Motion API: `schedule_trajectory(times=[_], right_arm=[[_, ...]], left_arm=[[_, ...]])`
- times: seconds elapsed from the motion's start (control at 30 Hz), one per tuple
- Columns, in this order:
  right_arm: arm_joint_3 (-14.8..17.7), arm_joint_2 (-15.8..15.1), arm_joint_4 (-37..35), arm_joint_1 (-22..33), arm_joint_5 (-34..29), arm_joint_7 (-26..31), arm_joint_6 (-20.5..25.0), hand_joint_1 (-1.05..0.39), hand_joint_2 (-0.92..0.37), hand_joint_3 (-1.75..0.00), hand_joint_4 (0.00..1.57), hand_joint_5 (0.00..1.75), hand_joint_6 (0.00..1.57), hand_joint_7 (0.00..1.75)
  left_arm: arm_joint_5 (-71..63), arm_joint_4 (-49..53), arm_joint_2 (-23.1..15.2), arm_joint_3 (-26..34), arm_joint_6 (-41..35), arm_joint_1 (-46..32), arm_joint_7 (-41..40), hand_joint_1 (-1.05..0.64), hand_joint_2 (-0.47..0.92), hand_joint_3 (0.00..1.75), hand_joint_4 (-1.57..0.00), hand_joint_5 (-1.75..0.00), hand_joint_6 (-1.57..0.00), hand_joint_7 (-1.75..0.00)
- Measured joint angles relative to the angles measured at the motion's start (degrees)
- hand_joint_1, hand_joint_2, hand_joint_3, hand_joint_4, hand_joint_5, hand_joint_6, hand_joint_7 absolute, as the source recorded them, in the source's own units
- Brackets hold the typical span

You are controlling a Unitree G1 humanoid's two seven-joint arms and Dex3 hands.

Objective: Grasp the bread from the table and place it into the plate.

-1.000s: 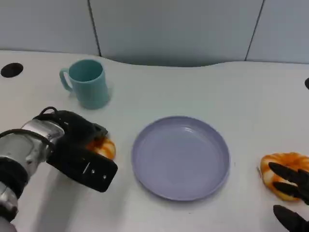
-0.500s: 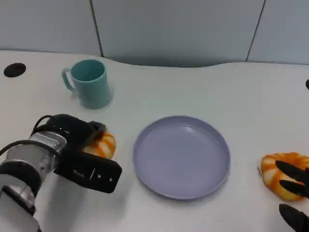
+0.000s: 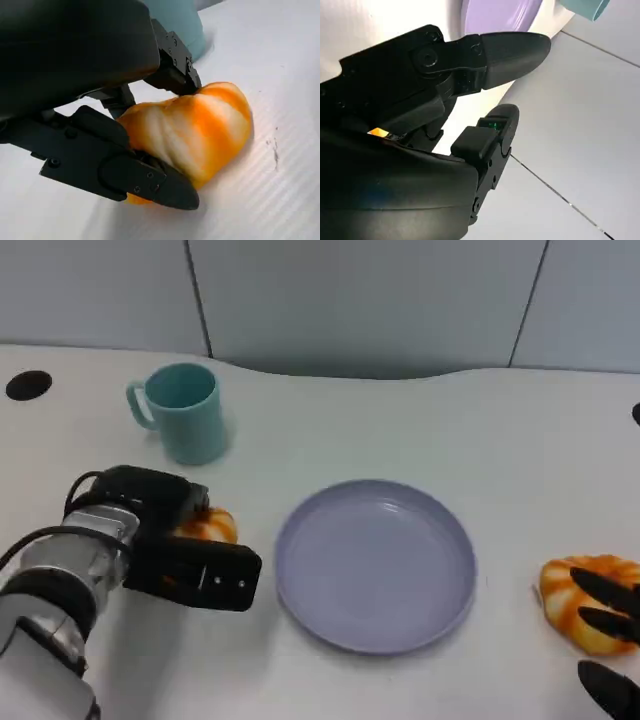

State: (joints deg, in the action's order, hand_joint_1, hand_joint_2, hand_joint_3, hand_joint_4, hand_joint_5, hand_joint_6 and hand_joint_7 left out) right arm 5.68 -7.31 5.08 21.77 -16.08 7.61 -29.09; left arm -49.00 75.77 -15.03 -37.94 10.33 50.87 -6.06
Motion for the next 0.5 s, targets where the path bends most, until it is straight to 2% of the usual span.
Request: schedule_trajectory(times=[0.03, 0.1, 0.13, 0.17, 0.2, 0.23, 0.27, 0.4, 0.43, 0.47, 0.5], right_arm=[[0.0, 0.0, 0.0, 0.0, 0.0, 0.0, 0.0, -0.39, -0.92, -0.34, 0.96, 0.04, 0.74, 0.00], [0.0, 0.0, 0.0, 0.0, 0.1, 0.0, 0.0, -0.39, -0.92, -0.34, 0.96, 0.04, 0.74, 0.00], [0.1, 0.0, 0.0, 0.0, 0.2, 0.0, 0.0, -0.39, -0.92, -0.34, 0.96, 0.04, 0.74, 0.00], [0.1, 0.0, 0.0, 0.0, 0.3, 0.0, 0.0, -0.40, -0.92, -0.34, 0.95, 0.04, 0.74, 0.00], [0.1, 0.0, 0.0, 0.0, 0.4, 0.0, 0.0, -0.40, -0.92, -0.34, 0.95, 0.03, 0.74, 0.00], [0.1, 0.0, 0.0, 0.0, 0.6, 0.0, 0.0, -0.40, -0.92, -0.34, 0.96, 0.04, 0.74, 0.00], [0.1, 0.0, 0.0, 0.0, 0.6, 0.0, 0.0, -0.40, -0.92, -0.34, 0.96, 0.04, 0.75, 0.00], [0.1, 0.0, 0.0, 0.0, 0.6, 0.0, 0.0, -0.40, -0.92, -0.34, 0.96, 0.04, 0.75, 0.00], [0.1, 0.0, 0.0, 0.0, 0.6, 0.0, 0.0, -0.40, -0.92, -0.34, 0.96, 0.04, 0.75, 0.00], [0.1, 0.0, 0.0, 0.0, 0.6, 0.0, 0.0, -0.40, -0.92, -0.34, 0.96, 0.04, 0.75, 0.00], [0.1, 0.0, 0.0, 0.0, 0.6, 0.0, 0.0, -0.40, -0.92, -0.34, 0.96, 0.04, 0.75, 0.00]], left_arm=[[0.0, 0.0, 0.0, 0.0, 0.1, 0.0, -0.1, -0.33, 0.92, 0.19, -0.55, -1.63, -0.46, -1.35], [0.8, 0.1, 0.0, 0.5, 0.4, 0.0, -0.1, -0.37, 0.92, 0.29, -0.58, -1.56, -0.55, -1.15], [1.6, 0.2, 0.0, 0.9, 0.5, 0.0, -0.1, -0.39, 0.92, 0.35, -0.62, -1.33, -0.62, -0.89], [2.1, 0.3, 0.0, 1.2, 0.7, 0.0, -0.1, -0.40, 0.92, 0.37, -0.64, -1.24, -0.67, -0.75], [2.4, 0.3, 0.0, 1.6, 0.9, 0.0, -0.1, -0.40, 0.92, 0.40, -0.60, -1.44, -0.61, -1.04], [2.6, 0.4, 0.0, 1.9, 1.1, -0.1, -0.1, -0.37, 0.92, 0.39, -0.58, -1.62, -0.47, -1.44], [3.1, 0.4, 0.0, 2.3, 1.5, -0.1, -0.2, -0.37, 0.92, 0.39, -0.56, -1.68, -0.42, -1.53], [4.6, 0.4, 0.0, 3.4, 3.4, -0.2, -1.9, -0.37, 0.92, 0.38, -0.54, -1.74, -0.38, -1.60], [4.7, 0.4, 0.0, 3.5, 3.5, -0.2, -2.1, -0.32, 0.92, 0.26, -0.56, -1.74, -0.41, -1.58], [5.2, 0.4, 0.0, 4.1, 4.0, -0.2, -2.1, -0.30, 0.92, 0.23, -0.58, -1.75, -0.40, -1.66], [6.2, 0.3, -0.1, 4.9, 4.9, -0.3, -2.1, -0.27, 0.92, 0.22, -0.59, -1.75, -0.37, -1.67]])
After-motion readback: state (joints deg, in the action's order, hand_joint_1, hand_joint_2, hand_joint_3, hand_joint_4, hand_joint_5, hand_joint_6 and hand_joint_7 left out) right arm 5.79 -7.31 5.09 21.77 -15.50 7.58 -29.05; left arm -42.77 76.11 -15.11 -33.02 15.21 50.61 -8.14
